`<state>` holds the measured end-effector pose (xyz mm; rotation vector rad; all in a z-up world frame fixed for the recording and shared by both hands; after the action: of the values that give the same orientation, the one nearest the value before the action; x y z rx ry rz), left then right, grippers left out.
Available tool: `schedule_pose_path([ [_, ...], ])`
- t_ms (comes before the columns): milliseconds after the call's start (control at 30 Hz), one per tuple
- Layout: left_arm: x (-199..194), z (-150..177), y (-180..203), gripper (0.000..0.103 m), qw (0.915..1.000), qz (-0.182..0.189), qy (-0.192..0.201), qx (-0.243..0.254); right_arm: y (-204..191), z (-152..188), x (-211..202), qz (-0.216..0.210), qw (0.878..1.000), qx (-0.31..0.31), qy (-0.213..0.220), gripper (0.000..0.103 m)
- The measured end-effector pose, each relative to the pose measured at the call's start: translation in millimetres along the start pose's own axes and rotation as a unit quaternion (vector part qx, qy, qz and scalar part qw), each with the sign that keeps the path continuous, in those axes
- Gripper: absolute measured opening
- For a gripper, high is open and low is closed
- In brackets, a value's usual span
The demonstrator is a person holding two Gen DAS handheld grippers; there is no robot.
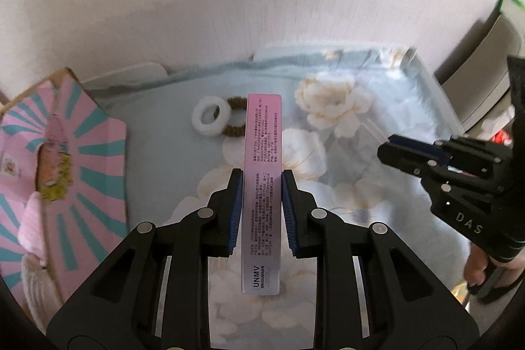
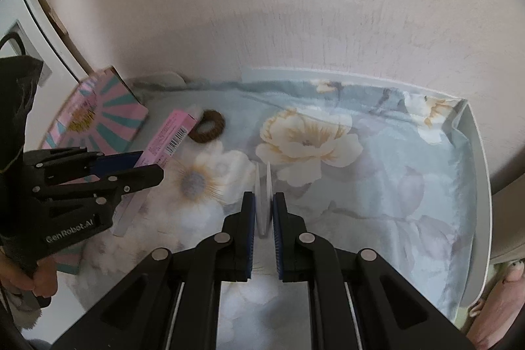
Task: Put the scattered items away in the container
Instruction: 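Carry the pink tube with the left tool while the right carries the hair pin to the box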
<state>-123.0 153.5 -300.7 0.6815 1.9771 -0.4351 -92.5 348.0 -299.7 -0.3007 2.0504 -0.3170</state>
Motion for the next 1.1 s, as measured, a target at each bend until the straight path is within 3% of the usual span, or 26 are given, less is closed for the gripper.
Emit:
schedule_pose_path([
  [100,-23,-8,-2,0.020,0.9999,0.005,0.012,-0.009,-12,-9,-18,-0.016,1.000,0.009,0.013,0.010],
  [267,-97,-10,-28,0.020,0.9986,0.001,0.051,-0.018,-36,-21,-48,-0.035,0.999,0.008,0.033,0.010],
  [467,-169,10,-83,0.020,0.9954,-0.055,0.070,-0.037,-96,-45,-85,-0.072,0.995,-0.021,0.060,0.010],
  [633,-211,44,-142,0.021,0.9896,-0.115,0.068,-0.055,-167,-47,-96,-0.139,0.988,-0.050,0.053,0.010],
  [800,-209,80,-173,0.021,0.9877,-0.126,0.050,-0.076,-233,-28,-70,-0.160,0.982,-0.102,0.017,0.010],
  [967,-163,124,-173,0.021,0.9898,-0.108,0.006,-0.092,-286,6,-18,-0.185,0.974,-0.119,-0.060,0.010],
  [1100,-130,155,-171,0.020,0.9900,-0.091,-0.023,-0.106,-299,32,26,-0.144,0.977,-0.117,-0.103,0.010],
])
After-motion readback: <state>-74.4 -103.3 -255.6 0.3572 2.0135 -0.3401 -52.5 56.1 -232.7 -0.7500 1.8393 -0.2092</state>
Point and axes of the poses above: each gripper's, at about its wrist camera, not at the fingertips, and x roughly the way its jaws point, y to its right, z to its underside, the point moved 9 cm from there along x, roughly the way its jaws point, and after that the axes turned 13 degrees about x, right-handed, at the moved point
